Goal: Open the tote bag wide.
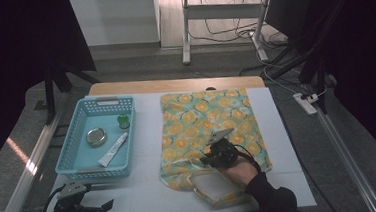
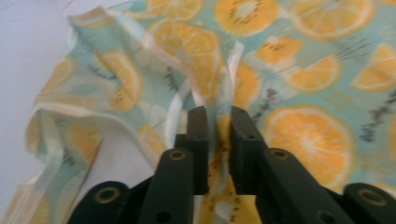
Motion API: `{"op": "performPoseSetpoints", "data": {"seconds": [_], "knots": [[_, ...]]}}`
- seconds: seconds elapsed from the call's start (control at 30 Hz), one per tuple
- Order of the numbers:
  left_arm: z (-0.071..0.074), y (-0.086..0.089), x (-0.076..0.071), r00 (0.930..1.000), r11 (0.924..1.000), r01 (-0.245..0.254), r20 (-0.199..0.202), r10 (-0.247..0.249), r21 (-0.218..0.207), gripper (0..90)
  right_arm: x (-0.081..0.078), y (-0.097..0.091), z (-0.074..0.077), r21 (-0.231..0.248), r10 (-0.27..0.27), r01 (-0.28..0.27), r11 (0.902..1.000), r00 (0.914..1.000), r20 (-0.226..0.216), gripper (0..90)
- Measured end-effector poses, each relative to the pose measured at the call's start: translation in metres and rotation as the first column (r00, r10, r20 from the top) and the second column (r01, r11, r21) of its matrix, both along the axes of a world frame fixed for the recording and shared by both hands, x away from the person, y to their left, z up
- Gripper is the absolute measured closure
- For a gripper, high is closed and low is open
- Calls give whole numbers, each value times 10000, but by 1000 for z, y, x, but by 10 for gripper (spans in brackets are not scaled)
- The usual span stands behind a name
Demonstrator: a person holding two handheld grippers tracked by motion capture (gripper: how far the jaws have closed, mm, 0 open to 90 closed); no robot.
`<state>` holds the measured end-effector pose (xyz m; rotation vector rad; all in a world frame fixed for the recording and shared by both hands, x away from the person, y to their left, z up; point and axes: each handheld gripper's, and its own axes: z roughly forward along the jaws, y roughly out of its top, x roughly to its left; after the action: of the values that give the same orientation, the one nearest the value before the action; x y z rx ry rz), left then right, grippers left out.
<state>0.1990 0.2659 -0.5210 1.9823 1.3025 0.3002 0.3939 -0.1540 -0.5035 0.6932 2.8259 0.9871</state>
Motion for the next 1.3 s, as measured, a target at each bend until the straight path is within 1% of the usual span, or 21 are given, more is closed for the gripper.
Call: {"op": "performPoseSetpoints", "data": {"seconds": [0.07, 0.13, 0.2, 0.3, 0.4, 0.5, 0.6, 0.7, 0.73, 0.8, 0.83, 0.87, 0.93, 1.0, 1.03, 1.07, 1.1, 1.13, 1.17, 1.2, 1.3], "knots": [[0, 0, 0, 10000, 10000, 0, 2, 0, 3, 0, -1, 0, -1, -22, 58, -58, 10000, 10000, -54, 749], [0, 0, 0, 10000, 10000, 1, -1, -1, 4, 0, -4, 2, -4, -29, 258, -258, 9997, 9995, -175, 701], [0, 0, 0, 10000, 10000, 2, 0, -2, 5, 0, -5, 3, -5, -18, 400, -401, 9992, 9990, -207, 680], [0, 0, 0, 10000, 10000, 6, -2, -6, 7, 0, -7, 5, -6, -2, 528, -528, 9986, 9984, -202, 672], [0, 0, 0, 10000, 10000, 11, -2, -11, 11, 0, -10, 8, -8, -26, 841, -842, 9964, 9962, -209, 659], [0, 0, 0, 10000, 10000, 12, -4, -12, 12, 0, -12, 11, -9, 13, 915, -915, 9958, 9955, -228, 648], [0, 0, 0, 10000, 10000, 15, -6, -15, 22, 0, -12, 13, -8, 85, 895, -894, 9960, 9960, -71, 644], [0, 0, 0, 10000, 10000, 18, -4, -18, 28, 0, -11, 17, -6, 348, 852, -845, 9958, 9962, -185, 633], [0, 0, 0, 10000, 10000, 18, -6, -18, 24, 0, -11, 18, -7, 350, 879, -871, 9956, 9959, -226, 627], [0, 0, 0, 10000, 10000, 18, -7, -18, 21, 0, -14, 25, -11, 154, 1039, -1036, 9945, 9944, -213, 597], [0, 0, 0, 10000, 10000, 15, -1, -15, 25, 0, -14, 25, -11, 154, 1039, -1036, 9945, 9944, -213, 597], [0, 0, 0, 10000, 10000, 20, -1, -20, 24, 0, -15, 28, -12, 13, 1041, -1041, 9946, 9944, -169, 582], [0, 0, 0, 10000, 10000, 25, 2, -25, 30, 0, -16, 30, -15, -232, 1050, -1049, 9942, 9945, 37, 562], [0, 0, 0, 10000, 10000, 26, 7, -26, 31, 0, -18, 31, -15, -342, 1152, -1144, 9928, 9931, 211, 551], [0, 0, 0, 10000, 10000, 24, 10, -24, 25, 0, -19, 32, -15, -623, 1222, -1191, 9909, 9913, 493, 551], [0, 0, 0, 10000, 10000, 27, 16, -27, 25, 0, -21, 32, -15, -751, 1251, -1196, 9900, 9895, 727, 555], [0, 0, 0, 10000, 10000, 29, 18, -29, 30, 0, -22, 31, -15, -791, 1242, -1179, 9899, 9891, 796, 572], [0, 0, 0, 10000, 10000, 31, 14, -31, 30, 0, -22, 30, -15, -809, 1252, -1188, 9896, 9889, 800, 610], [0, 0, 0, 10000, 10000, 28, 13, -28, 30, 0, -24, 28, -14, -967, 1414, -1328, 9864, 9859, 889, 728], [0, 0, 0, 10000, 10000, 28, 14, -28, 32, 0, -24, 28, -14, -967, 1414, -1328, 9864, 9859, 889, 728], [0, 0, 0, 10000, 10000, 27, 6, -27, 44, 0, -25, 27, -14, -970, 1616, -1529, 9835, 9829, 885, 885]]}}
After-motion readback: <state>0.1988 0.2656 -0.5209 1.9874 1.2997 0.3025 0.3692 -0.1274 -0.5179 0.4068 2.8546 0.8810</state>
